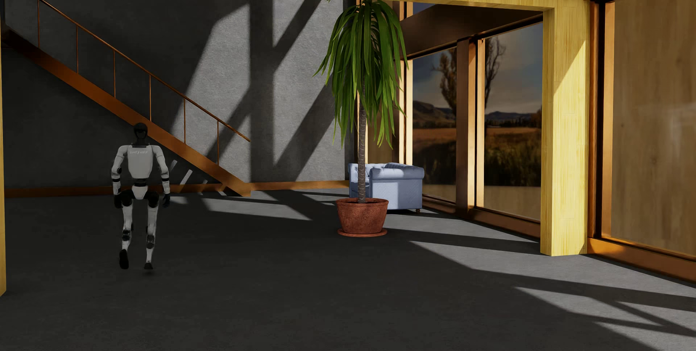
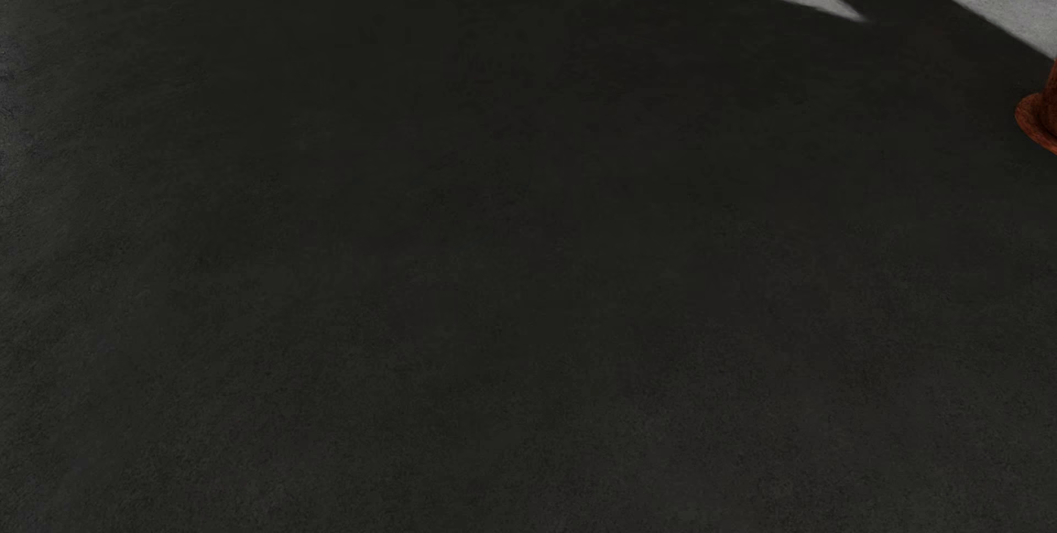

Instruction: Walk to the sofa

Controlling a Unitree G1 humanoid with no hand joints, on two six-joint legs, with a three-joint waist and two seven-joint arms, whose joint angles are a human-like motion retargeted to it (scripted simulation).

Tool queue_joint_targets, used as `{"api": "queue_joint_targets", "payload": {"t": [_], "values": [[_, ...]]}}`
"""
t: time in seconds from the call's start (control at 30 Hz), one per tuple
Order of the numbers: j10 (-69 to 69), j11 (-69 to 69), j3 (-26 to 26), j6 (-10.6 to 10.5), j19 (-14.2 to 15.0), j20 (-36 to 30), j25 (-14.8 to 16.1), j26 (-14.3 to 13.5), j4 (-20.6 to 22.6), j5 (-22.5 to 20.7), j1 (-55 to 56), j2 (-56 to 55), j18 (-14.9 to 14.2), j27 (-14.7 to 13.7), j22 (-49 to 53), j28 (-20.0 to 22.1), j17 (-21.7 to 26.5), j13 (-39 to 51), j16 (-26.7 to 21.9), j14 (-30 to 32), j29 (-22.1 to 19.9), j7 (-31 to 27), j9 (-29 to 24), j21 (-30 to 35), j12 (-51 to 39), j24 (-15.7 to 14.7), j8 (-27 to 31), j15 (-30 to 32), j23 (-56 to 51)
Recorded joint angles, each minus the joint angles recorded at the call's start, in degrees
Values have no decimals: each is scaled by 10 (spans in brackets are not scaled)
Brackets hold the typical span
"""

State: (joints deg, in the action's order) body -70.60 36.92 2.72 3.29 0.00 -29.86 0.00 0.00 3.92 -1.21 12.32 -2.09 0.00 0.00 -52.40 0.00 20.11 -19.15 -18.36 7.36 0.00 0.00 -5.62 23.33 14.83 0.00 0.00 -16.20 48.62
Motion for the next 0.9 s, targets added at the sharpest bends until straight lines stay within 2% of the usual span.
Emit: {"api": "queue_joint_targets", "payload": {"t": [0.03, 0.07, 0.1, 0.13, 0.17, 0.2, 0.23, 0.27, 0.3, 0.33, 0.37, 0.4, 0.43, 0.47, 0.53, 0.6, 0.63, 0.67, 0.7, 0.73, 0.77, 0.8, 0.83, 0.87, 0.9], "values": [[98, -25, -15, 6, 0, -40, 0, 0, 9, 3, 61, 36, 0, 0, 7, 0, 4, 10, -12, 40, 0, 0, 5, -6, 11, 0, 0, -3, -30], [223, -54, -52, 21, 0, -43, 0, 0, 16, 21, 72, 100, 0, 0, 2, 0, 5, 13, -15, 65, 0, 0, -2, -12, 28, 0, 0, -15, -55], [331, -68, -67, 17, 0, -45, 0, 0, 5, 19, 105, 134, 0, 0, 3, 0, 11, 29, -15, 34, 0, 0, 5, -18, 36, 0, 0, -31, -72], [420, -77, -85, 12, 0, -47, 0, 0, -4, 18, 128, 161, 0, 0, 1, 0, 17, 44, -15, -83, 0, 0, 10, -29, 40, 0, 0, -51, -87], [440, -66, -99, 10, 0, -55, 0, 0, -20, 23, 149, 181, 0, 0, 2, 0, 20, 58, -17, -228, 0, 0, 14, -38, 45, 0, 0, -63, -93], [439, -55, -115, 14, 0, -63, 0, 0, -31, 35, 162, 202, 0, 0, 6, 0, 21, 67, -21, -267, 0, 0, 14, -48, 52, 0, 0, -59, -93], [435, -41, -130, 20, 0, -65, 0, 0, -31, 50, 175, 230, 0, 0, 4, 0, 17, 70, -24, -184, 0, 0, 9, -60, 58, 0, 0, -26, -82], [390, -3, -132, 30, 0, -67, 0, 0, -17, 72, 194, 237, 0, 0, -2, 0, 13, 62, -24, -51, 0, 0, 17, -68, 62, 0, 0, 38, -71], [344, 75, -123, 52, 0, -68, 0, 0, 15, 99, 206, 210, 0, 0, -9, 0, 5, 49, -22, 49, 0, 0, 26, -74, 64, 0, 0, 142, -57], [300, 183, -107, 66, 0, -58, 0, 0, 33, 106, 191, 167, 0, 0, -29, 0, 5, 44, -26, 67, 0, 0, 27, -40, 58, 0, 0, 224, -16], [287, 313, -90, 77, 0, -46, 0, 0, 65, 115, 172, 86, 0, 0, -29, 0, 5, 27, -29, 51, 0, 0, 30, -37, 46, 0, 0, 228, -15], [299, 407, -63, 83, 0, -14, 0, 0, 81, 114, 113, 30, 0, 0, -38, 0, 6, 20, -25, 23, 0, 0, 16, -18, 33, 0, 0, 144, -9], [334, 452, -27, 77, 0, -14, 0, 0, 84, 96, 47, -33, 0, 0, -29, 0, 9, 11, -28, -20, 0, 0, 12, -4, 16, 0, 0, 65, -7], [367, 455, 9, 71, 0, -20, 0, 0, 85, 81, -17, -94, 0, 0, -11, 0, 12, -4, -37, -63, 0, 0, 10, 6, 1, 0, 0, 30, -2], [442, 326, 83, 51, 0, 9, 0, 0, 62, 58, -151, -173, 0, 0, 60, 0, 20, -34, -53, -156, 0, 0, 3, 9, -10, 0, 0, 24, 26], [469, 124, 132, 44, 0, 35, 0, 0, 42, 67, -253, -230, 0, 0, 125, 0, 29, -59, -64, -276, 0, 0, 12, 12, -32, 0, 0, 47, 50], [461, 9, 149, 47, 0, 46, 0, 0, 41, 77, -281, -244, 0, 0, 144, 0, 32, -68, -67, -309, 0, 0, 23, 9, -51, 0, 0, 46, 64], [460, -64, 160, 50, 0, 62, 0, 0, 37, 82, -305, -248, 0, 0, 161, 0, 33, -75, -70, -324, 0, 0, 32, 15, -66, 0, 0, 107, 80], [470, -296, 159, 55, 0, 72, 0, 0, 38, 84, -317, -266, 0, 0, 169, 0, 33, -82, -70, -311, 0, 0, 42, 13, -79, 0, 0, 384, 93], [460, -70, 155, 57, 0, 84, 0, 0, 29, 76, -339, -284, 0, 0, 176, 0, 32, -86, -68, -269, 0, 0, 37, 15, -79, 0, 0, 136, 110], [415, 4, 151, 54, 0, 97, 0, 0, 13, 63, -353, -291, 0, 0, 168, 0, 34, -84, -61, -198, 0, 0, 32, 27, -68, 0, 0, 20, 128], [313, 76, 141, 47, 0, 101, 0, 0, -11, 53, -318, -315, 0, 0, 140, 0, 30, -85, -48, -107, 0, 0, 38, 13, -57, 0, 0, 35, 134], [178, 142, 130, 42, 0, 95, 0, 0, -35, 22, -286, -294, 0, 0, 92, 0, 29, -70, -40, -49, 0, 0, 21, 22, -46, 0, 0, 9, 144], [10, 144, 117, 51, 0, 76, 0, 0, -31, -2, -211, -259, 0, 0, 52, 0, 28, -51, -41, -45, 0, 0, 15, 38, -39, 0, 0, -15, 131], [-120, 115, 97, 57, 0, 40, 0, 0, -32, -31, -133, -210, 0, 0, 18, 0, 24, -37, -45, -73, 0, 0, 11, 44, -36, 0, 0, -11, 98]]}}
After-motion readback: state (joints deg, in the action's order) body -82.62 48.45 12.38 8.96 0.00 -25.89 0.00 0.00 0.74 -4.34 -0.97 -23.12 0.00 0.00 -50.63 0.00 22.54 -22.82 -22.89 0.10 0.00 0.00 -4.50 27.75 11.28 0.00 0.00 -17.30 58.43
